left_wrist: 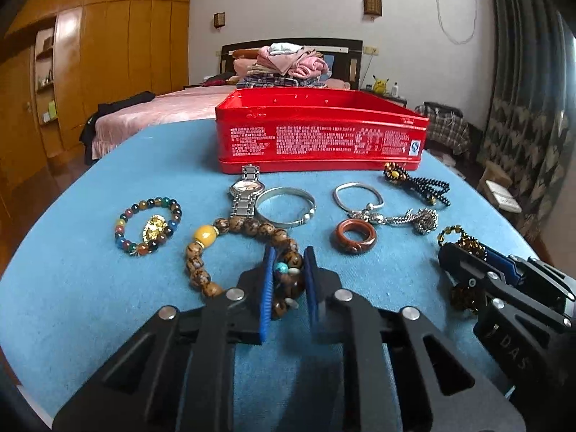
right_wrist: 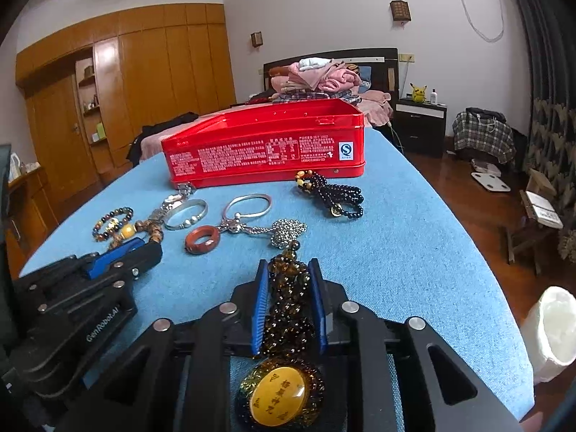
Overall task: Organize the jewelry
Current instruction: 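Grasp the brown wooden bead bracelet with the left gripper while the right gripper holds the pendant, then carry both items into the red tin and open both grippers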
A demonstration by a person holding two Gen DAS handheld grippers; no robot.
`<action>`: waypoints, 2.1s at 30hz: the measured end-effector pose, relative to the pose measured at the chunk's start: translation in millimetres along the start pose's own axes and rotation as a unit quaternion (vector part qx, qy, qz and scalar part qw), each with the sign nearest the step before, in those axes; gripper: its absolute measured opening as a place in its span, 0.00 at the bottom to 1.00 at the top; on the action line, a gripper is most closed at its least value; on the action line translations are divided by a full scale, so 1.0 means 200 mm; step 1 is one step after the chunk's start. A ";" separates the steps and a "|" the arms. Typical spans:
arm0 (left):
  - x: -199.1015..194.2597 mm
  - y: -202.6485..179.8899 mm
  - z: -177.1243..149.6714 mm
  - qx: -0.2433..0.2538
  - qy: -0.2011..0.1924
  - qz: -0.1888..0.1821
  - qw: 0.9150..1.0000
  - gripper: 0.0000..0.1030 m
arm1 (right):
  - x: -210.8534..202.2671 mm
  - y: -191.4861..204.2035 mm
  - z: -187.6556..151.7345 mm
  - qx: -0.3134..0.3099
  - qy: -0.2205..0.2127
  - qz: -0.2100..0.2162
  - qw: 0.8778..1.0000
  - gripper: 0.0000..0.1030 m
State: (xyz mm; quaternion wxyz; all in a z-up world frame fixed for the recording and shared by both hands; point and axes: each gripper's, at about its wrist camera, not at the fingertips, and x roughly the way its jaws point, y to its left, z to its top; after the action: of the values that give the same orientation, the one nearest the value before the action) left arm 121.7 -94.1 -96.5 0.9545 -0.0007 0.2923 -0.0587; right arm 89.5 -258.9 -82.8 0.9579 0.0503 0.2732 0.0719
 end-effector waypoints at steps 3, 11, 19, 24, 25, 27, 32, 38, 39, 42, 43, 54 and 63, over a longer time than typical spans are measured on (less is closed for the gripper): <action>-0.04 0.03 0.02 -0.014 -0.010 -0.008 1.000 0.12 | -0.03 0.01 0.03 -0.004 -0.006 0.006 1.000 0.20; -0.21 0.09 0.20 -0.043 -0.066 -0.033 0.996 0.11 | -0.17 0.07 0.25 -0.025 -0.038 0.031 0.998 0.14; -0.26 0.09 0.43 -0.063 -0.115 -0.057 0.990 0.11 | -0.16 -0.01 0.48 0.000 -0.062 0.058 0.996 0.14; -0.21 0.08 0.59 -0.070 -0.137 -0.069 0.986 0.11 | -0.13 -0.04 0.66 0.002 -0.087 0.067 0.994 0.14; -0.19 0.08 0.62 -0.072 -0.141 -0.071 0.985 0.11 | -0.12 -0.04 0.69 0.000 -0.092 0.066 0.994 0.14; -0.16 0.07 0.68 -0.075 -0.146 -0.080 0.983 0.11 | -0.08 -0.04 0.77 -0.003 -0.101 0.067 0.993 0.14; -0.10 0.04 0.86 -0.072 -0.175 -0.093 0.977 0.11 | 0.03 -0.07 0.95 0.003 -0.121 0.075 0.990 0.14; 0.13 0.02 0.97 -0.058 -0.154 -0.095 0.982 0.11 | 0.30 -0.10 1.06 0.008 -0.107 0.069 0.992 0.14; 0.17 0.03 0.99 -0.060 -0.146 -0.095 0.983 0.12 | 0.34 -0.11 1.06 0.009 -0.103 0.069 0.992 0.14; 0.29 0.05 0.97 -0.058 -0.115 -0.093 0.987 0.13 | 0.47 -0.11 1.05 0.010 -0.081 0.067 0.994 0.14; 0.32 0.06 0.97 -0.058 -0.106 -0.094 0.988 0.16 | 0.51 -0.11 1.05 0.010 -0.072 0.064 0.995 0.18; 0.18 0.23 0.85 -0.031 -0.100 -0.048 0.993 0.81 | 0.38 -0.12 0.90 0.011 -0.078 0.039 0.996 0.72; -0.08 0.27 0.58 0.001 -0.075 -0.022 0.997 0.88 | 0.09 -0.08 0.62 0.021 -0.066 0.038 0.997 0.88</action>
State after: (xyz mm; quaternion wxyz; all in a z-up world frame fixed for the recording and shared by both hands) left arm 180.2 -42.2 6.5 0.9722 -0.0111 0.2199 -0.0800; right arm 173.3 -279.2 10.5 0.9693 0.0848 0.2087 0.0989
